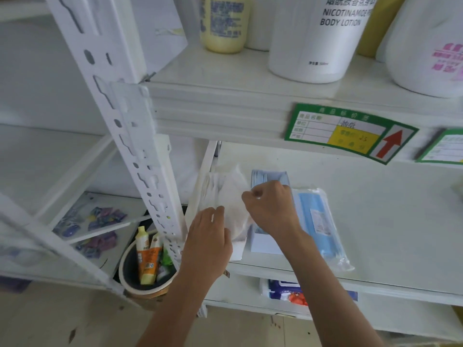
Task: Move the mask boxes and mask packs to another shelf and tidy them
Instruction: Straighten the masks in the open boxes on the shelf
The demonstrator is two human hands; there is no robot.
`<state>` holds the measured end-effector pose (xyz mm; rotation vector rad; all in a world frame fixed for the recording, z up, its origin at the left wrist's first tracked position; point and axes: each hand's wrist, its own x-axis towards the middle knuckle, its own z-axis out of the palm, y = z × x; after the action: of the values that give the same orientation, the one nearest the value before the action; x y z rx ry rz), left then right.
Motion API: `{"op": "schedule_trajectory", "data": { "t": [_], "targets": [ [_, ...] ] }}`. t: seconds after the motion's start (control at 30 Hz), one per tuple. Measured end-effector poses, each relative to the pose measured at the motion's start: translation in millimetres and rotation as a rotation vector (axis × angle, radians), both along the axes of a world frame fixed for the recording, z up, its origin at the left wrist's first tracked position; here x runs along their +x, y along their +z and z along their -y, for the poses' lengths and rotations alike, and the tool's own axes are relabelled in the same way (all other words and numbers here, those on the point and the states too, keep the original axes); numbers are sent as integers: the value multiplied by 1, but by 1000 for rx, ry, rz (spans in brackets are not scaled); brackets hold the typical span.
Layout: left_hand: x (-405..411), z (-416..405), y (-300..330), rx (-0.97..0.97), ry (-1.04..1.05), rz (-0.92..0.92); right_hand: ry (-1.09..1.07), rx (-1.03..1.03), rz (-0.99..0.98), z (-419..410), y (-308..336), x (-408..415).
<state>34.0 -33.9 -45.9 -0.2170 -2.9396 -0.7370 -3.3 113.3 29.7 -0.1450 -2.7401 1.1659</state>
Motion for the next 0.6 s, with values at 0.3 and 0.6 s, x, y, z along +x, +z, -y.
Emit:
{"op": "schedule_trajectory", "data": {
  "t": [0.3,0.6],
  "targets": [
    [-3,5,-4,337,17,-34,29,-89,101,35,-32,-4],
    [-4,8,-14,106,-103,-106,484,85,315,22,-37,11]
  ]
}}
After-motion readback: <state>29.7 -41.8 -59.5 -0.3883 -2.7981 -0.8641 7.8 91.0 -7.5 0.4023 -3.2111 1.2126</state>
